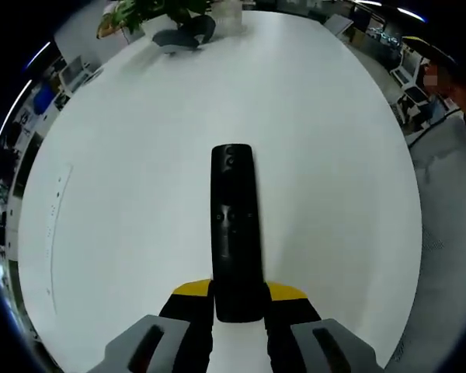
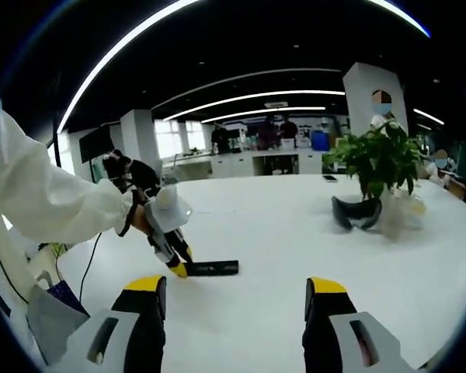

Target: Press the specified remote control buttons in sequence, fully releasing each button before pressing the next.

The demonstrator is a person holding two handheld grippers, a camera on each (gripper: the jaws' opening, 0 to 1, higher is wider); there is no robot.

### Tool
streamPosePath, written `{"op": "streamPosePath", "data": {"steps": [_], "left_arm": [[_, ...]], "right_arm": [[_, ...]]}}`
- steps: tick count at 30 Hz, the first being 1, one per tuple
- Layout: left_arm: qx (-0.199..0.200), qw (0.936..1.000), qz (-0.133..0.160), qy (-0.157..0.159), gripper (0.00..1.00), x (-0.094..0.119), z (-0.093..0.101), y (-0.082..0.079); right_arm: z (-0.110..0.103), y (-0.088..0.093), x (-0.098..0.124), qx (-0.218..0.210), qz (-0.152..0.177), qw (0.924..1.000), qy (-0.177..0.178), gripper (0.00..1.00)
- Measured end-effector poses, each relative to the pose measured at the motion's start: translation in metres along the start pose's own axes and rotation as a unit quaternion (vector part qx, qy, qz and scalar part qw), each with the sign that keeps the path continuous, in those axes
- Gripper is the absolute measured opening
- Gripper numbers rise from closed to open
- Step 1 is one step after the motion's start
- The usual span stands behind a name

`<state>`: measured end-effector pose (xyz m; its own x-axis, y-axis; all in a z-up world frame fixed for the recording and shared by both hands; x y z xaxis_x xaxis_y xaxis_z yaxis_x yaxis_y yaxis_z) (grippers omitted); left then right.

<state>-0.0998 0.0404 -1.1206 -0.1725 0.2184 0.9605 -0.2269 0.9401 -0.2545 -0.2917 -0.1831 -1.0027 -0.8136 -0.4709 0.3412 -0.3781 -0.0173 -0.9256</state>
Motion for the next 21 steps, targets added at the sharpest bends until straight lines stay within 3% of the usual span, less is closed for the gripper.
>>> {"op": "streamPosePath", "data": {"steps": [21], "left_arm": [[-0.002, 1.0, 0.004, 0.001, 0.24, 0.005, 0.035, 0.004]], "right_arm": [[-0.016, -0.002, 0.007, 0.002, 0.015, 0.9998, -0.013, 0.68]]}}
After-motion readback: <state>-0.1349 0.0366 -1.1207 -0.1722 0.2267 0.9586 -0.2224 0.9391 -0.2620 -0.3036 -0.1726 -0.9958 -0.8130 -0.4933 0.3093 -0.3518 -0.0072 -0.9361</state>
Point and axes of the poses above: the point that each gripper's makers call its tool centre point, and the gripper's own axes: x roughly backward along the fingers, z roughly to its right, y roughly out of its underside, the point moved 8 cm from there along x, roughly backward along the fingers, and after that the axes turned 6 degrees about -y, right-handed, at the moved point
